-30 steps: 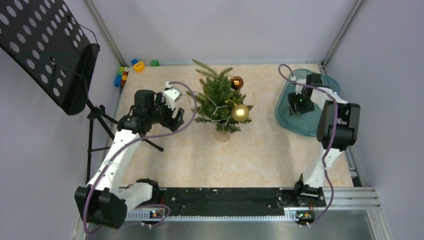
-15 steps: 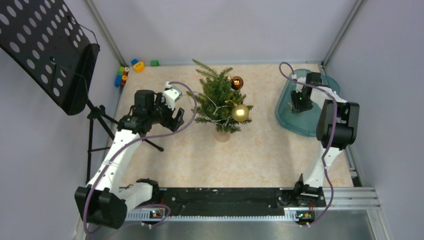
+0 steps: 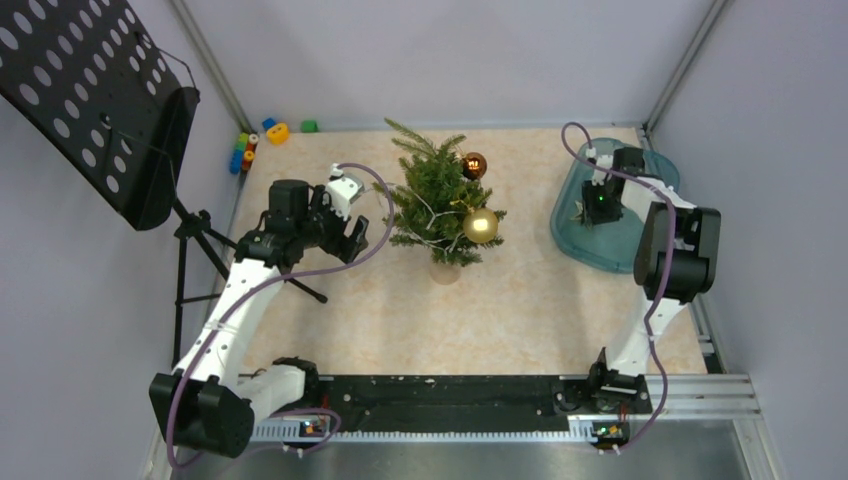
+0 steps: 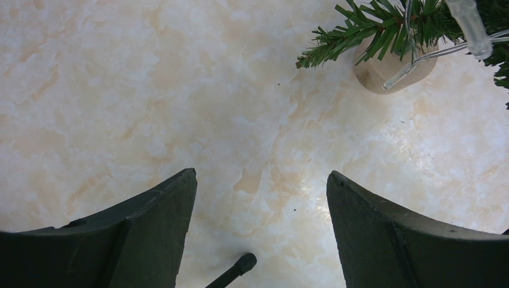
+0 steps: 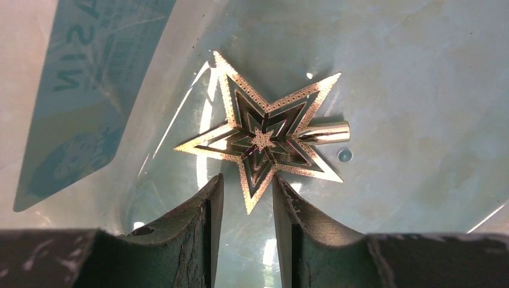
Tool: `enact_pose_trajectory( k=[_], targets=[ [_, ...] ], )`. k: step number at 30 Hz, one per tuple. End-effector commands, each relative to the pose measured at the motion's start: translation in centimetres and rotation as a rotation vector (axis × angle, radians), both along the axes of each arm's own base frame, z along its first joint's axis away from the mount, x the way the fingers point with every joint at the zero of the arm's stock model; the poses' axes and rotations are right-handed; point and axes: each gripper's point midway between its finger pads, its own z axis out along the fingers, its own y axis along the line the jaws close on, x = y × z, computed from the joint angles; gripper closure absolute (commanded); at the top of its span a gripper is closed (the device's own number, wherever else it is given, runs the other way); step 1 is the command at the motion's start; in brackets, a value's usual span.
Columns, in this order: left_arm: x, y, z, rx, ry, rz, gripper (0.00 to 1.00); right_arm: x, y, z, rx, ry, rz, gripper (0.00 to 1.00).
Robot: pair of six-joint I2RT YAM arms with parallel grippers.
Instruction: Decorate the small christmas tree
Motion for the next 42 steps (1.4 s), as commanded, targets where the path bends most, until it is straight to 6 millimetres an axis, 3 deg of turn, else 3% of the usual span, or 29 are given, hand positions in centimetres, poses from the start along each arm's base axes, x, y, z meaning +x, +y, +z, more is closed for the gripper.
enact_pose_trajectory(
  k=[1,14,19,23,28,31,34,37,42],
  targets=[
    [0.5,-0.3,2.6,-0.014,-0.080,-0.018,0.16,0.5,0.8,1.9,0.060,-0.054,-0.020,0.65],
    [0.5,-0.3,2.6,-0.012,-0.080,-0.017,0.16,0.7,0.6,4.6,0.121,-0.147,-0.064,0.66],
    [0.5,-0.4,2.6,-0.014,-0.080,-0.020,0.16,1.6,0.2,6.5,0.101,-0.177,-0.034,0.54],
    [0.5,-0.3,2.6,-0.012,-0.082,-0.020,0.16,3.7,-2.0,9.0,0.074,-0.236,-0.071,0.48],
    [0.5,-0.3,2.6,-0.011,-0.081,-0.019,0.16,4.7,-2.5,5.8,0.104,-0.138,-0.119,0.57],
    [0.5,-0.3,2.5,-0.011,-0.079,-0.018,0.16,4.9,-3.3,3.6,0.081,-0.091,-0.169,0.72],
    [0.5,-0.2,2.5,-0.008,-0.078,-0.016,0.16,4.9,-4.5,2.6,0.034,-0.067,-0.216,0.99],
    [0.5,-0.2,2.3,-0.006,-0.073,-0.016,0.16,5.0,-5.6,2.7,-0.013,-0.079,-0.266,1.00],
    [0.6,-0.3,2.2,-0.007,-0.069,-0.017,0.16,5.5,-5.3,2.4,0.000,-0.096,-0.242,1.00]
  ],
)
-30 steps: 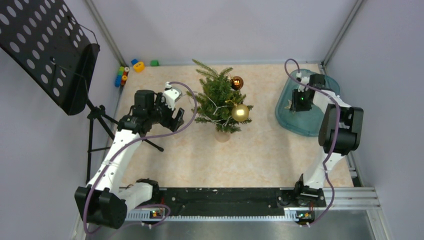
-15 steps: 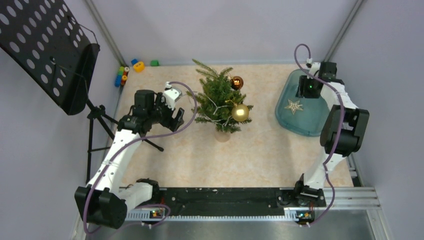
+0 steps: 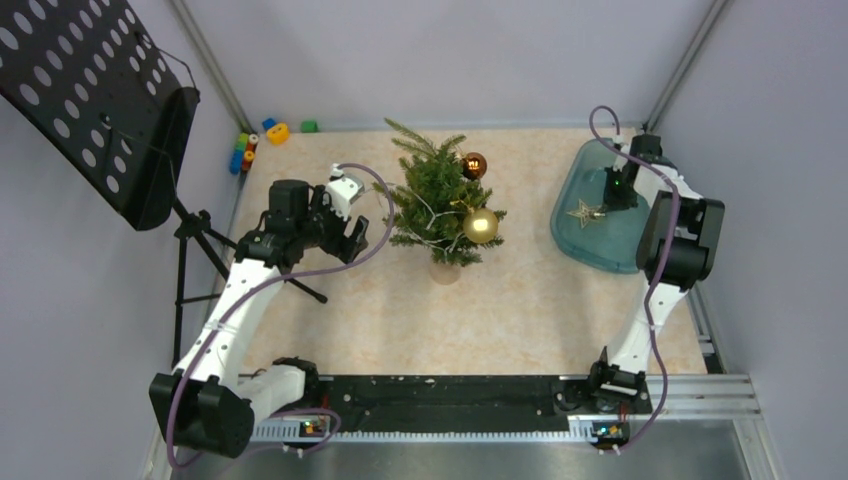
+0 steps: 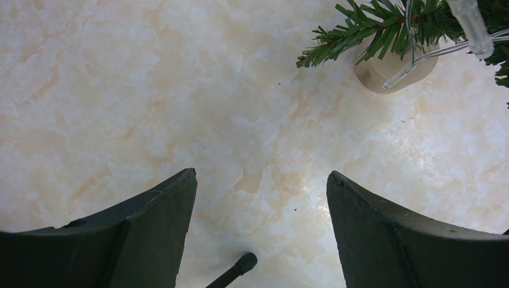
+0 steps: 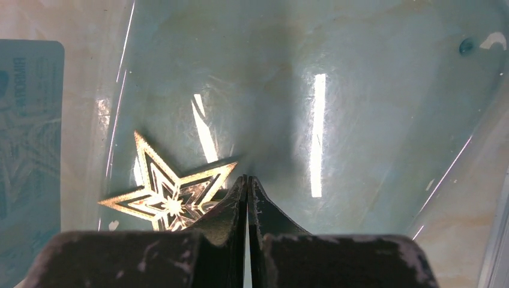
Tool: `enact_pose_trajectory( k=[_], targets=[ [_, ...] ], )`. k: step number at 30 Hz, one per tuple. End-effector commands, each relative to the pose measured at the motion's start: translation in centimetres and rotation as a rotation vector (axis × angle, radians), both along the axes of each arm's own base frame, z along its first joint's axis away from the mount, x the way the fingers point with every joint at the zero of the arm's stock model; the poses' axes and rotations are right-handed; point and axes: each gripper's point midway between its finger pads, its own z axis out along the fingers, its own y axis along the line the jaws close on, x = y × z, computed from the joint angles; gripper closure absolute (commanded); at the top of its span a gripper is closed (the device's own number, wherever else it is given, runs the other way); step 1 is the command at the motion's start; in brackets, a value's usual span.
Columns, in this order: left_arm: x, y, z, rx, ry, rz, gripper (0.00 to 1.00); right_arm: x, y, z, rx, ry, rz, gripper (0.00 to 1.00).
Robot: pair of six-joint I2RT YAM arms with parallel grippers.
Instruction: Decorate the small christmas tree
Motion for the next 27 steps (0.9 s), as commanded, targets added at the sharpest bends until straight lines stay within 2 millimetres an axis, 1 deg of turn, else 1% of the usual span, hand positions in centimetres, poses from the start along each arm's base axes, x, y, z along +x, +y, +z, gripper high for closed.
enact_pose_trajectory(
  k=[1,3,5,9,11,13,16,20,21,24,25,26,27],
  targets=[
    [0.6,-0.3,2.1,-0.008,-0.067,-0.017,0.16,1.6,-0.6,1.9,-0.023,-0.075,-0.014,1.00],
    [0.6,-0.3,2.1,-0.007,-0.067,-0.015,0.16,1.3,-0.5,1.6,-0.018,-0.059,-0.021,1.00],
    [0.7,-0.2,2.2,-0.007,-0.070,-0.014,0.16,0.6,-0.4,1.4,-0.011,-0.042,-0.034,1.00],
    [0.7,-0.3,2.1,-0.009,-0.067,-0.015,0.16,-1.4,-0.6,0.3,-0.037,0.000,-0.065,1.00],
    [0.6,-0.3,2.2,-0.010,-0.068,-0.017,0.16,-2.4,-0.4,0.4,-0.029,0.017,-0.069,1.00],
    [0.6,-0.3,2.2,-0.011,-0.069,-0.019,0.16,-3.1,0.0,1.2,-0.020,0.000,-0.078,1.00],
    [0.6,-0.4,2.3,-0.015,-0.071,-0.022,0.16,-3.6,0.6,3.0,-0.009,-0.051,-0.075,1.00],
    [0.4,-0.5,2.5,-0.018,-0.075,-0.029,0.16,-4.3,3.6,4.7,0.125,-0.098,-0.031,1.00],
    [0.4,-0.5,2.6,-0.018,-0.076,-0.029,0.16,-4.5,4.0,5.2,0.140,-0.112,-0.028,1.00],
    [0.2,-0.5,2.7,-0.019,-0.078,-0.032,0.16,-5.2,4.0,6.8,0.107,-0.130,-0.029,1.00],
    [0.2,-0.5,2.7,-0.019,-0.079,-0.034,0.16,-5.5,3.7,7.1,0.070,-0.119,-0.022,0.93],
    [0.2,-0.6,2.7,-0.021,-0.080,-0.035,0.16,-5.9,3.4,7.4,0.028,-0.100,-0.011,0.84],
    [0.1,-0.6,2.9,-0.022,-0.084,-0.039,0.16,-6.3,3.0,7.2,-0.025,-0.069,0.002,0.78]
  ],
)
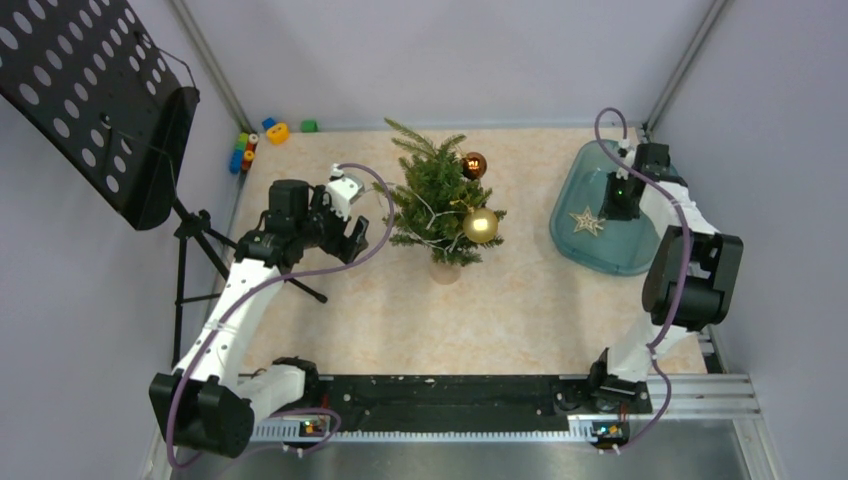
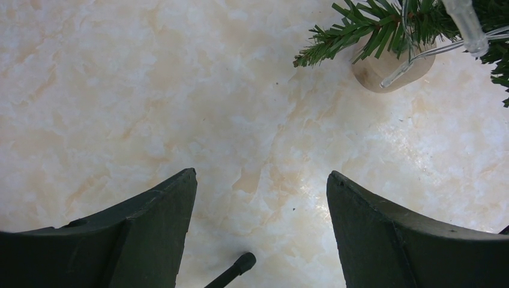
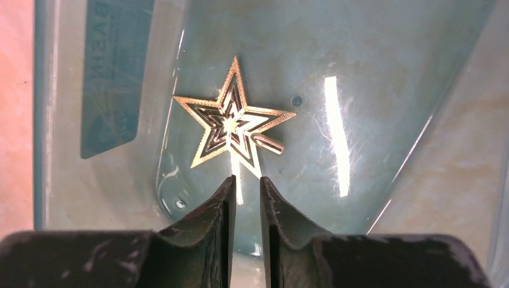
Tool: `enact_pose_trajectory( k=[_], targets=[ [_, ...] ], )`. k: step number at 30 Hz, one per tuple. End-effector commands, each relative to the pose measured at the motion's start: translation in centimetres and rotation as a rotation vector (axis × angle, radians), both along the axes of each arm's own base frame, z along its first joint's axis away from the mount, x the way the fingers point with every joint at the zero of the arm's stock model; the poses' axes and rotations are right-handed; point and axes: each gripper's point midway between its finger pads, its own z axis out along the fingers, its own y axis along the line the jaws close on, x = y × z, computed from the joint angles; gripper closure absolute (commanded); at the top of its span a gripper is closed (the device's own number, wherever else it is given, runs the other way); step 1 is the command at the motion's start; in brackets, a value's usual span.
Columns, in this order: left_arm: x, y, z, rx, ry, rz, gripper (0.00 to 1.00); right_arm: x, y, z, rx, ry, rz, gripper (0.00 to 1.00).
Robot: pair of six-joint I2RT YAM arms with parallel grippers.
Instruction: Decorate the small christmas tree
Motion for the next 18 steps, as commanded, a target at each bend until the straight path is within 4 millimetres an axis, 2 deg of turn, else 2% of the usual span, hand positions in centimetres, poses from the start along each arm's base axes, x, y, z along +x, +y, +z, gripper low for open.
enact_pose_trajectory(
  k=[1,3,6,9,12,18],
  targets=[
    [0.2,-0.6,3.0,-0.023,-0.088,-0.037,0.16,-0.9,-0.6,2.7,-0.159,0.015,0.050,0.74],
    [0.1,-0.8,3.1,-0.026,-0.094,-0.042,0.16,-1.3,-0.6,1.8,-0.204,0.053,0.110,0.65],
    [-0.1,-0.9,3.5,-0.027,-0.105,-0.046,0.16,-1.4,0.3,0.6,-0.188,0.070,0.229,0.58],
    [-0.2,-0.8,3.6,-0.023,-0.114,-0.045,0.16,-1.7,-0.4,-0.4,-0.237,0.097,0.274,0.52],
    [-0.2,-0.9,3.6,-0.017,-0.119,-0.051,0.16,-1.7,0.1,-1.1,-0.224,0.094,0.364,0.51],
    [-0.3,-1.2,3.4,-0.002,-0.125,-0.060,0.16,-0.3,0.1,-1.9,-0.192,0.096,0.396,0.52]
  ],
)
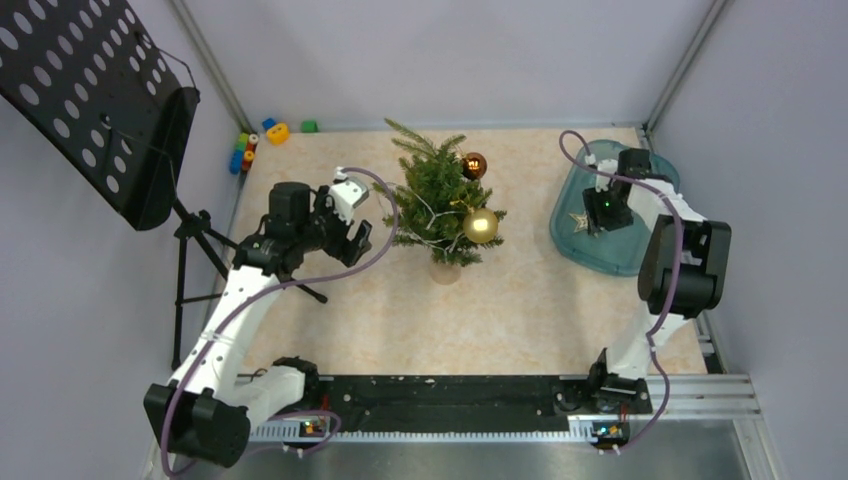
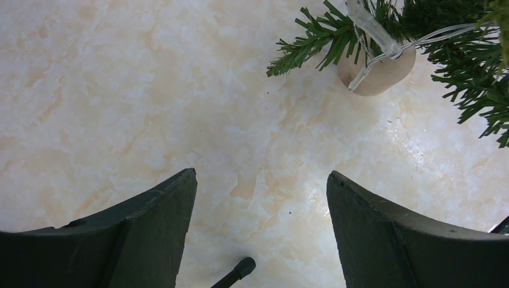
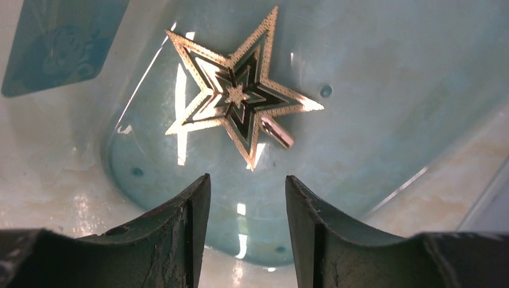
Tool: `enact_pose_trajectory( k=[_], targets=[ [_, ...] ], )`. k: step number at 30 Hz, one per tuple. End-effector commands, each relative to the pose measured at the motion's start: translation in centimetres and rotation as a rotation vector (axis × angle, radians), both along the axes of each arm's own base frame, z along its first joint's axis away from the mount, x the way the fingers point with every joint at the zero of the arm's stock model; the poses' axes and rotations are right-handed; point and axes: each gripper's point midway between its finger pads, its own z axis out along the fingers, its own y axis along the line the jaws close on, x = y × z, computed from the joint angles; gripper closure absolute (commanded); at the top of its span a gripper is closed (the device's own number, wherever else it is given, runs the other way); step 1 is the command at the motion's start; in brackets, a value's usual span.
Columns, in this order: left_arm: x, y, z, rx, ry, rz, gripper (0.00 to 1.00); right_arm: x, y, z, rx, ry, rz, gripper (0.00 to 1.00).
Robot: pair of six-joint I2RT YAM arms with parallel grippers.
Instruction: Decorate the small christmas tree
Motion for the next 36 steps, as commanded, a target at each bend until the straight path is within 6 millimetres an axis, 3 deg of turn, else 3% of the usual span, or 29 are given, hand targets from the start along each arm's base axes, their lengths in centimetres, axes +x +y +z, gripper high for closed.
enact_pose_trajectory(
  k=[1,8,11,15,20,30,36],
  targets=[
    [0.6,-0.3,2.2,0.003,-0.082,-0.014,0.16,1.9,0.0,0.2,0.015,-0.007,0.079,0.52],
    [0.6,-0.1,2.3,0.009,-0.088,-0.006,0.16,1.3,-0.7,-1.7,0.034,0.078,0.084,0.57],
    [0.6,-0.2,2.2,0.009,-0.085,-0.007,0.16,1.7,-1.3,-0.8,0.012,0.063,0.069,0.58],
    [0.5,-0.2,2.2,0.013,-0.087,-0.013,0.16,2.8,-0.2,1.4,0.063,-0.016,0.096,0.58],
    [0.5,-0.2,2.2,0.014,-0.087,-0.014,0.16,3.1,-0.4,2.0,0.048,-0.032,0.099,0.57],
    [0.6,-0.1,2.0,0.020,-0.087,-0.010,0.16,5.9,-4.4,3.9,-0.180,-0.048,0.186,0.56],
    [0.6,-0.1,1.8,0.024,-0.081,-0.009,0.16,5.1,-4.6,2.2,-0.206,0.006,0.282,0.56]
  ],
)
